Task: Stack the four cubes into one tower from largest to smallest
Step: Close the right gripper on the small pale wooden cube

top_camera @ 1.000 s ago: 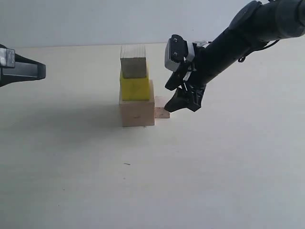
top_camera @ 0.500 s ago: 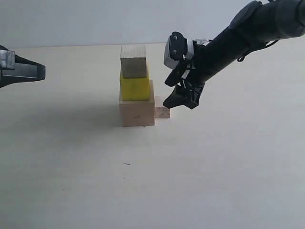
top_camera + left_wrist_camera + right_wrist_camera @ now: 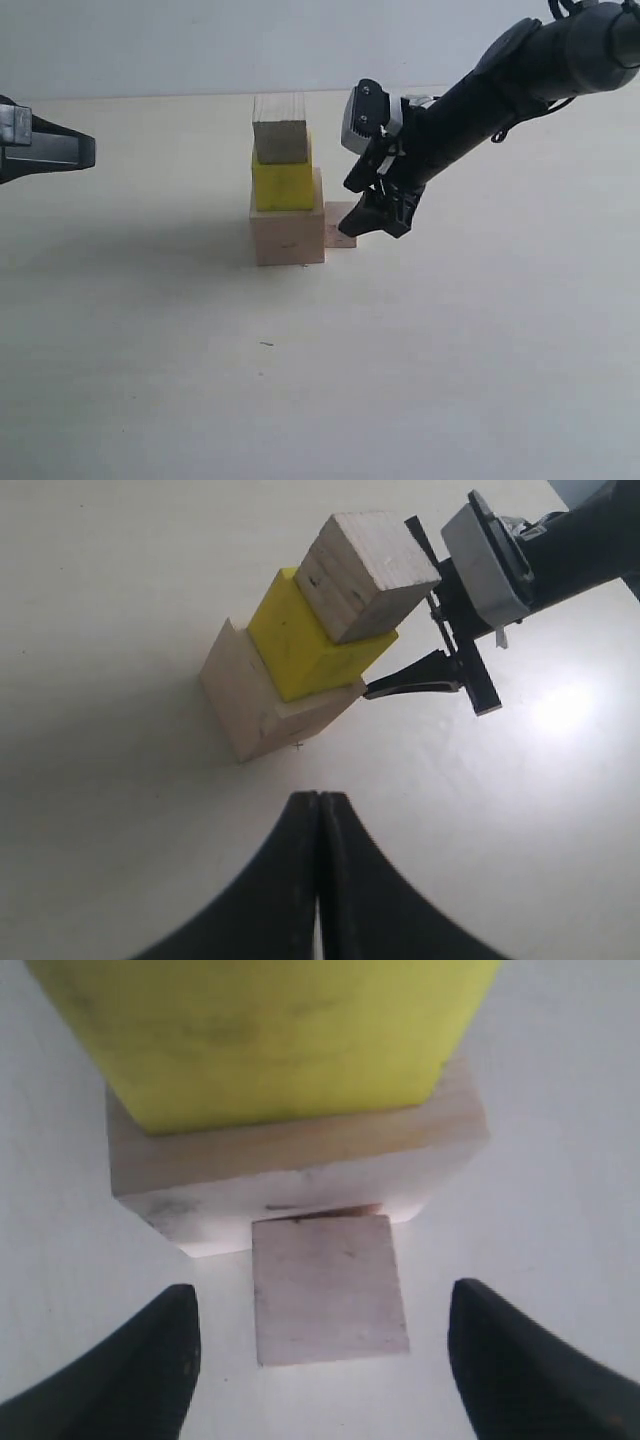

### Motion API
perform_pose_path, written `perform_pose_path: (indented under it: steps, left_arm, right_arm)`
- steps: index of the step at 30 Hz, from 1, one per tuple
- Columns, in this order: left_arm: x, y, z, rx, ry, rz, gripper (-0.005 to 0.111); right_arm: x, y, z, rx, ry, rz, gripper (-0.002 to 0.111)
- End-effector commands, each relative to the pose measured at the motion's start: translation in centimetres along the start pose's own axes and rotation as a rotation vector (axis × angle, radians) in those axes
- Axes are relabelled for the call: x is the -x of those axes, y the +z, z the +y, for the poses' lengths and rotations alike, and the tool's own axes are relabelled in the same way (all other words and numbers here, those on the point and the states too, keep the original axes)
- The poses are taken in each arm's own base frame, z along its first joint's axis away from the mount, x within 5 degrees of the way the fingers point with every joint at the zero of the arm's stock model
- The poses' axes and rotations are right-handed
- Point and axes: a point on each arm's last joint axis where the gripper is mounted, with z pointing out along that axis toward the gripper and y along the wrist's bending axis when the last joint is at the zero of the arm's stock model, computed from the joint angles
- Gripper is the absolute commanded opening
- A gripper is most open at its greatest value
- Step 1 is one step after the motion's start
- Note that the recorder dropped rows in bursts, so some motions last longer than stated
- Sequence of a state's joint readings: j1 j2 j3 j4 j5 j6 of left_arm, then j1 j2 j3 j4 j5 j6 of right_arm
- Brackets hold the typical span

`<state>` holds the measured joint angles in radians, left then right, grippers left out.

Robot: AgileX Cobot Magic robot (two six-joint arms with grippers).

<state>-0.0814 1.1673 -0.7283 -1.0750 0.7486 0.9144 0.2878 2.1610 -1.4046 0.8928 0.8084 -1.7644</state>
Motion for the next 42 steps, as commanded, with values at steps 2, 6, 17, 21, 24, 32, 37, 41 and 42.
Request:
perform_pose_path:
  steps: [2,6,17,21,24,32,37,41,42]
  left_arm:
    - [-0.08,-0.14,-0.11,-0.007,-0.007,-0.001,0.000]
    - [-0.08,-0.14,-0.11,-0.007,-0.007,-0.001,0.000]
    - [-0.07,-0.14,-0.10,-0.005,-0.007,-0.002,0.000]
    - [-0.08,-0.14,-0.11,-0.007,-0.007,-0.001,0.000]
    - [-0.08,-0.14,-0.11,-0.007,-0.007,-0.001,0.000]
    - [-0.08,-0.14,-0.11,-0.007,-0.007,-0.001,0.000]
    - [-0.08,-0.14,-0.11,-0.007,-0.007,-0.001,0.000]
    - [-0.08,-0.14,-0.11,-0.007,-0.007,-0.001,0.000]
    - [-0.08,-0.14,-0.11,-0.007,-0.007,-0.001,0.000]
  right_arm:
    - [-0.45,0.54,0.03,0.017,0.018,-0.007,0.067]
    - [-0.47,0.67,0.02,0.018,0.011,-0.015,0.067]
    - [-0.45,0.67,0.01,0.017,0.014,-0.018,0.063]
    - [-0.44,0.67,0.01,0.017,0.015,-0.019,0.063]
    - [-0.44,0.67,0.01,0.017,0.015,-0.019,0.063]
    - [-0.54,0.81,-0.01,0.018,0.021,-0.018,0.063]
    - [-0.96,1.35,0.01,0.029,0.031,-0.013,0.063]
    - [-0.96,1.35,0.01,0.029,0.031,-0.013,0.063]
    - [-0.96,1.35,0.01,0.029,0.031,-0.013,0.063]
